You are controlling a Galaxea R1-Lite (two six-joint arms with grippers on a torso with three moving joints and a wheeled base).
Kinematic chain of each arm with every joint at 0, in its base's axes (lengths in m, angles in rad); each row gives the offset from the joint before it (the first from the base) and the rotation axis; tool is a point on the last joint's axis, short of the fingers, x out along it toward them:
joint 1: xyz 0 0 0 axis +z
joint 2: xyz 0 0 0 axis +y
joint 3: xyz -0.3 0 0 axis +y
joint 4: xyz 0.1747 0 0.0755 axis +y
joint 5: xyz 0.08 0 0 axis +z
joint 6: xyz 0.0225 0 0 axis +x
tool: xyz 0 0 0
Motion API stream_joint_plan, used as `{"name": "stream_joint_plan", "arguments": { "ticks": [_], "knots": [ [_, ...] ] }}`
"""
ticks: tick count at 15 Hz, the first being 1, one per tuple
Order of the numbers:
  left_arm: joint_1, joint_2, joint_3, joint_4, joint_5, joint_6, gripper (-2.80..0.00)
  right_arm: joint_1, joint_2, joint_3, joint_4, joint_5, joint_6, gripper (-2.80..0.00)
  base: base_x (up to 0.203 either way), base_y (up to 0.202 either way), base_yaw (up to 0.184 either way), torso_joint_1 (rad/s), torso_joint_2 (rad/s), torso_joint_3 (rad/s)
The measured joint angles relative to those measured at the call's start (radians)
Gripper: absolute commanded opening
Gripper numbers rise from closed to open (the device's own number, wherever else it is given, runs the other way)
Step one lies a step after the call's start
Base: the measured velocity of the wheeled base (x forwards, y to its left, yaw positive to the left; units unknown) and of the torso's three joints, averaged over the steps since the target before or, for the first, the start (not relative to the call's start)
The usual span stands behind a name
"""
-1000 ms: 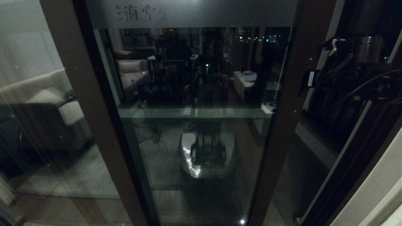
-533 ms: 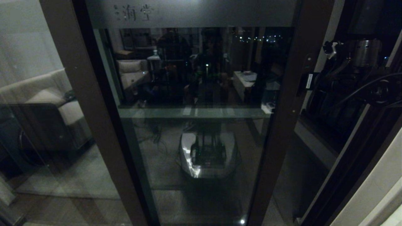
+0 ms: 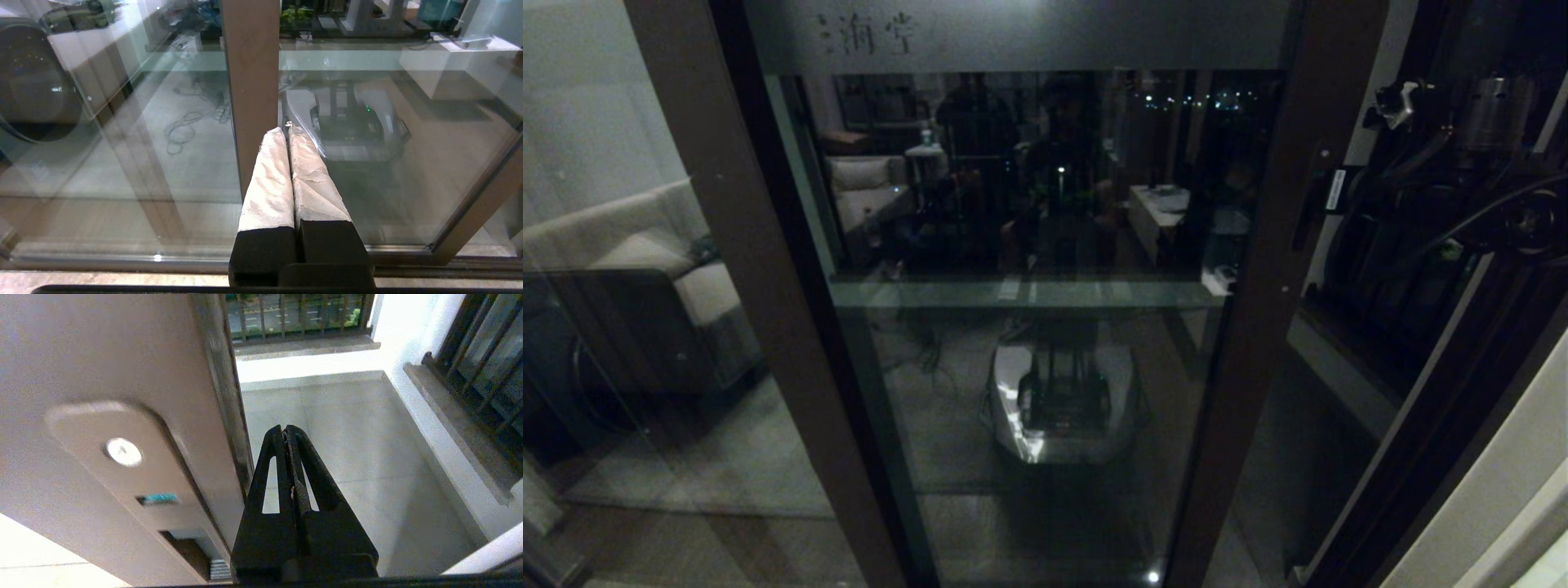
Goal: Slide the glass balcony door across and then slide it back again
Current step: Open the slid door
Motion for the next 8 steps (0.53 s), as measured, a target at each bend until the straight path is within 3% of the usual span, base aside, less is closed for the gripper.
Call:
{"name": "stream_joint_plan", "arguments": {
  "ticks": [8],
  "knots": [
    [0.0, 0.0, 0.0, 0.0, 0.001, 0.0, -2.8, 0.05, -0.004, -0.042, 0.003, -0.002, 0.0, -2.8, 0.0, 0.0, 0.0, 0.0, 0.0, 0.0]
  ]
}}
